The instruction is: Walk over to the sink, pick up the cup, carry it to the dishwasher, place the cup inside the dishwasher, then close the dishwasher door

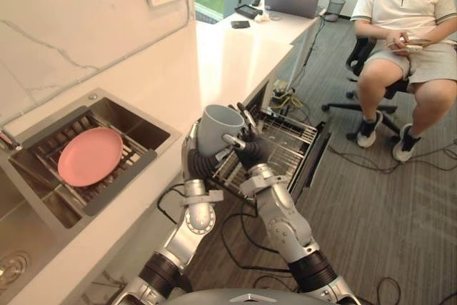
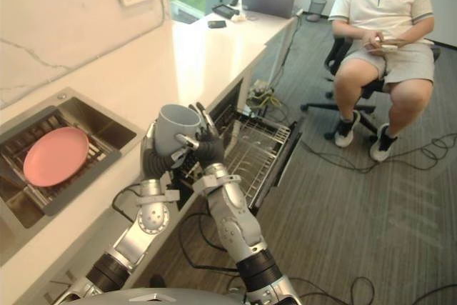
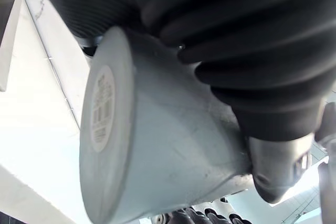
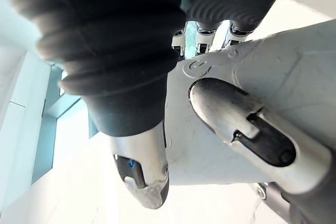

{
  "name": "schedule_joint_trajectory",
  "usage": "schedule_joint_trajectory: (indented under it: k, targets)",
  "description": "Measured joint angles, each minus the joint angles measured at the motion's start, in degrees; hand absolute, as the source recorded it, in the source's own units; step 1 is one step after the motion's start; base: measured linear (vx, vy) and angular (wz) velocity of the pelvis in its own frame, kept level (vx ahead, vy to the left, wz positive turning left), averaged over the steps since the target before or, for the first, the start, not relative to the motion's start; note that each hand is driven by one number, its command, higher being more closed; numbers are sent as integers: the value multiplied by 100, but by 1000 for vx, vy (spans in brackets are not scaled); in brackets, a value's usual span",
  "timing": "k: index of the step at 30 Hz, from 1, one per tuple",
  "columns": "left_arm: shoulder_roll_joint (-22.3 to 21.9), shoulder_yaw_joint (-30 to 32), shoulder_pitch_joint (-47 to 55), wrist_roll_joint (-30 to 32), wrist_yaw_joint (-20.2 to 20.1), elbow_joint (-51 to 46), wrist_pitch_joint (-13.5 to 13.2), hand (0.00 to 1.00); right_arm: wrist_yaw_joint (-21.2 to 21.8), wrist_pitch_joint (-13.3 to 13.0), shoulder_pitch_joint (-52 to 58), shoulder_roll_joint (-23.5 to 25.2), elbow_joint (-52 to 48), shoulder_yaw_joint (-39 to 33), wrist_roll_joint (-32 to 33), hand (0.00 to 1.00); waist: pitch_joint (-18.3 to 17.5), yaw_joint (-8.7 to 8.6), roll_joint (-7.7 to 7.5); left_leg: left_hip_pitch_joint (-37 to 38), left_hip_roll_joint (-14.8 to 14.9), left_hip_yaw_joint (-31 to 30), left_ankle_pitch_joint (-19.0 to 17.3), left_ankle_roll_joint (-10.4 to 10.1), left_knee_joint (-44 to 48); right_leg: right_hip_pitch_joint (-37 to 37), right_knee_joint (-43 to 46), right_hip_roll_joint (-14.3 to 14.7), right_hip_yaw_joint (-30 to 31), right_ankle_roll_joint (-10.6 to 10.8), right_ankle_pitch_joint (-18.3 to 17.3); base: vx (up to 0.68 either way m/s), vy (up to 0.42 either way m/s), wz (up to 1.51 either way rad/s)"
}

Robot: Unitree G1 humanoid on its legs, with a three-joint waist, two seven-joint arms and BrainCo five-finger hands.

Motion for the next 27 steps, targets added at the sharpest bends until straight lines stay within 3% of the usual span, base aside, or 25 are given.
schedule_joint_trajectory:
  k: [12, 13, 27]
  targets:
    - [38, 7, 0, 320, 101, -14, 108, 100, -222, 335, -340, -2, 229, 142, -2, 0, -16, 38, -26, 0, -10, -95, 35, 9, -1, 82, -43, 3, -111, 1, 27, 2, 1, 4]
    - [49, 7, 0, 335, 101, -14, 131, 100, -220, 404, -358, -2, 226, 146, -1, 100, -16, 41, -26, -3, -10, -99, 16, -18, -2, 82, -41, 3, -115, -1, 29, 0, 0, 0]
    - [201, 12, 0, 340, 171, -15, 206, 100, -210, 556, -421, -13, 227, 207, -7, 100, -60, 65, -72, -48, -13, -152, 50, 10, 1, 81, -74, 8, -159, -10, 50, 22, 2, 1]
